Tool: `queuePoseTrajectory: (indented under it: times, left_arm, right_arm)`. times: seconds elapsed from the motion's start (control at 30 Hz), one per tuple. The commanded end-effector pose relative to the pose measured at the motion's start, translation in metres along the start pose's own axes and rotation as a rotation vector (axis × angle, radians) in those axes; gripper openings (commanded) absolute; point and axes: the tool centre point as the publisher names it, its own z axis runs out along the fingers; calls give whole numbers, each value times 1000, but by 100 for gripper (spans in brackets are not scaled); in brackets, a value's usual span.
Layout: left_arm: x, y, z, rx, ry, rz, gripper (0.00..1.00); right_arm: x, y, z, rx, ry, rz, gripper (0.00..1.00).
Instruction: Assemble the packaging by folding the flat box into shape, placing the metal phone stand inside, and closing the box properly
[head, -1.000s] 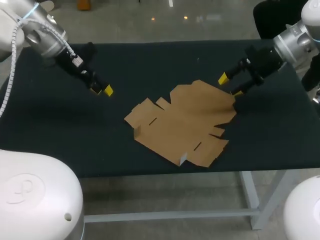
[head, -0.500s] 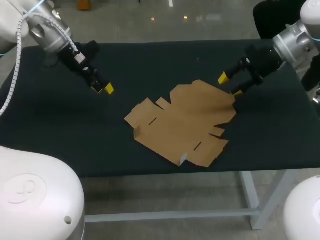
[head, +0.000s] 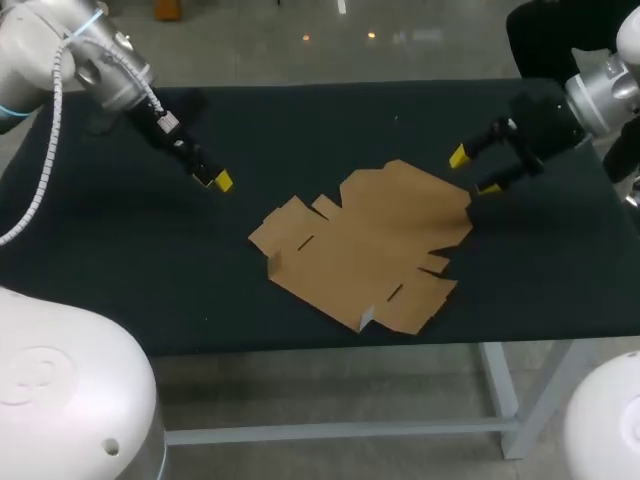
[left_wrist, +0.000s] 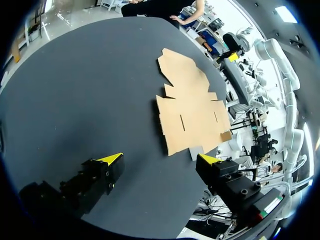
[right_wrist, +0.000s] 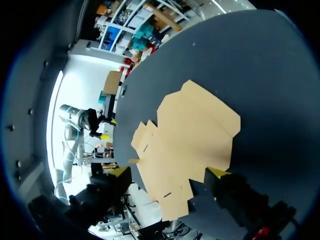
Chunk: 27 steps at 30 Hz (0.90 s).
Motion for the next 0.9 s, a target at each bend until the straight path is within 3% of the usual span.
queuePoseTrajectory:
  times: [0.03,0.53,0.9]
  left_arm:
    - [-12,-13,9,-43,59,5,100]
    - [-16,-20,42,-4,34,38,98]
    - [-13,-28,65,-31,3,42,96]
  right_arm:
    - [-1,-10,-3,-84,4,4,100]
    - [-9,-10,-9,-161,14,64,100]
    - [-12,-9,-9,-149,20,81,100]
